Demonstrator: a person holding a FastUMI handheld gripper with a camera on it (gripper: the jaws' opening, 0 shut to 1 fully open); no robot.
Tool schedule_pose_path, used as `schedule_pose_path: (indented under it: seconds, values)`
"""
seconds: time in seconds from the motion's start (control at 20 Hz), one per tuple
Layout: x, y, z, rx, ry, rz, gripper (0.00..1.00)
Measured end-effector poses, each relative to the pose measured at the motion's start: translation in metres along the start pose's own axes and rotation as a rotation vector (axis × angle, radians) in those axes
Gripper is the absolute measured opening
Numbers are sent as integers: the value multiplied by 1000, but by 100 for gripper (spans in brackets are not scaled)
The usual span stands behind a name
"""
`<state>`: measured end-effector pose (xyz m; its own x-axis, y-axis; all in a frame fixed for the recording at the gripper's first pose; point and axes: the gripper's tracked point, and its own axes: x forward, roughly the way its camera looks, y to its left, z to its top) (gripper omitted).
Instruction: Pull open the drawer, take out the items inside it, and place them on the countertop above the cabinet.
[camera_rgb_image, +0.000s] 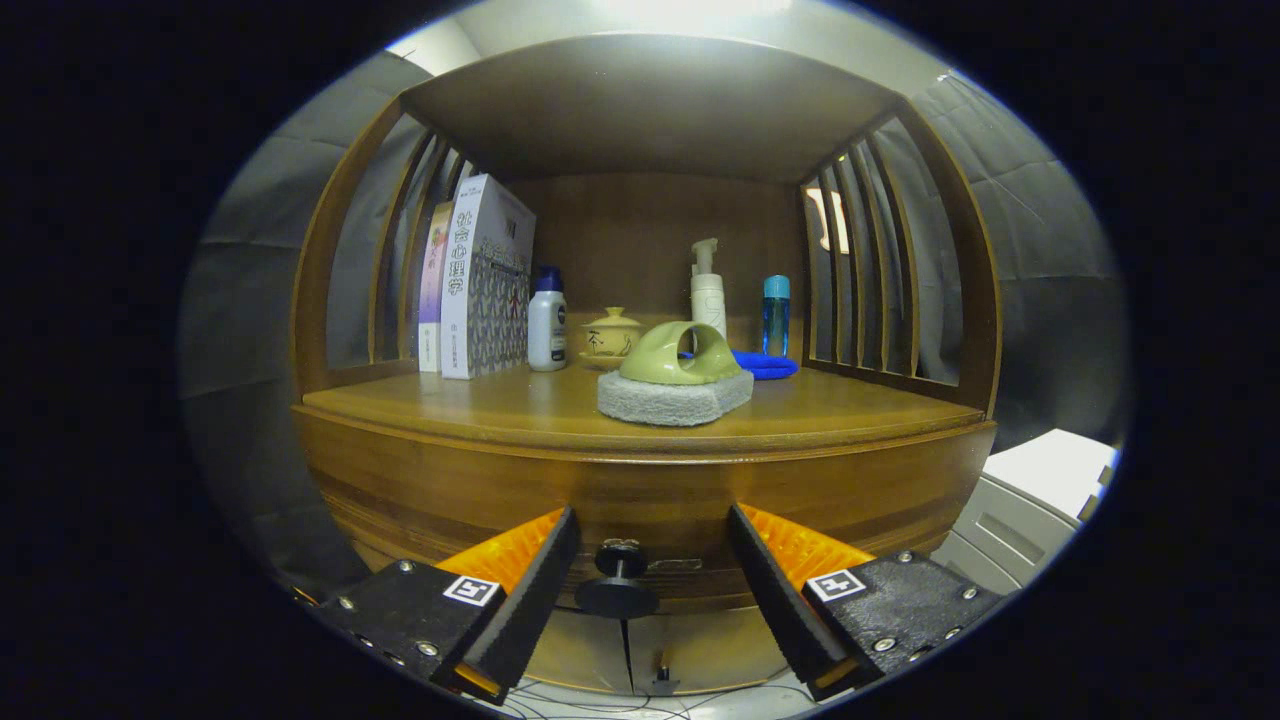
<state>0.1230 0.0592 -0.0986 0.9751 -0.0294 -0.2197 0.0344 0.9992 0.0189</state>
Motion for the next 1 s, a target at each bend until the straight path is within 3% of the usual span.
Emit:
schedule_pose_path:
  seconds: [0.3, 0.6, 0.8, 1.0]
  values:
    - [-25, -11, 24, 6, -20, 23, 95]
    - [-70, -10, 95, -55, -106, 72, 95]
    - [-108, -29, 124, -114, -145, 27, 95]
    - [-140, -42, 141, -69, -199, 0, 95]
